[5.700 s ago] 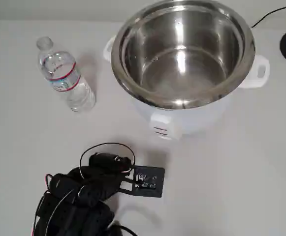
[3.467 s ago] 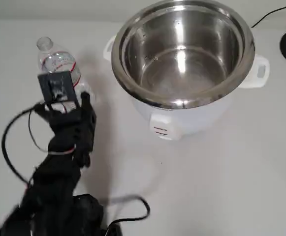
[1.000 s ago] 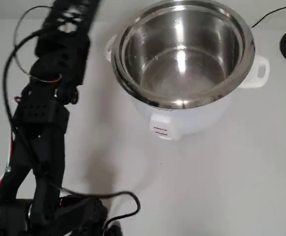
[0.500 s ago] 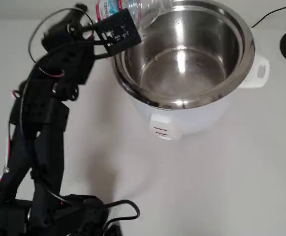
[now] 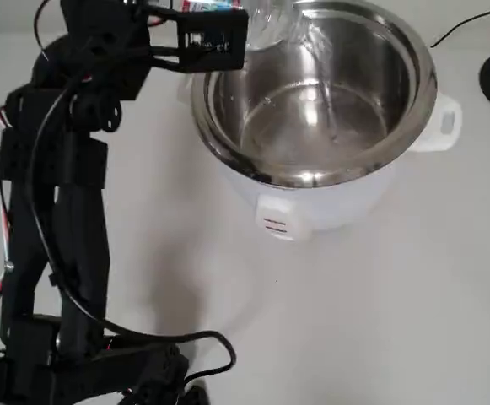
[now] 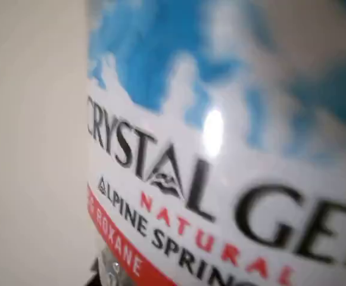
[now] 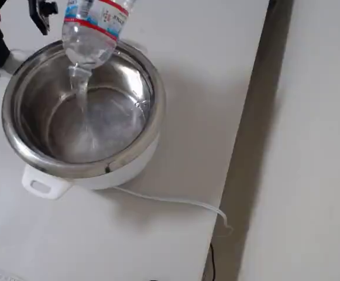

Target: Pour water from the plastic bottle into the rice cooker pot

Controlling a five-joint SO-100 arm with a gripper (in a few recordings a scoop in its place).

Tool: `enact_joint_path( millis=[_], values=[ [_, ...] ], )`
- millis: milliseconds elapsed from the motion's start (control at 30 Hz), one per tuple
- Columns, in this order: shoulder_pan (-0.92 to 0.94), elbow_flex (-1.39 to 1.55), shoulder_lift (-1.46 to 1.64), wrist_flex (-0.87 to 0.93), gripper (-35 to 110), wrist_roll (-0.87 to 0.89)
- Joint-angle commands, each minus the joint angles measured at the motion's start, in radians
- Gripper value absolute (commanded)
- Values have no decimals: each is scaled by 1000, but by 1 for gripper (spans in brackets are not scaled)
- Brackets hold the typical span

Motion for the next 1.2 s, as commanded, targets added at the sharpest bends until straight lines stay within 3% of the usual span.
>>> enact_joint_path(
  millis=[0,533,1167],
  values=[
    [28,-175,-5,17,9,80],
    [112,-502,-176,158,9,267],
    [117,-571,-213,167,9,321]
  ],
)
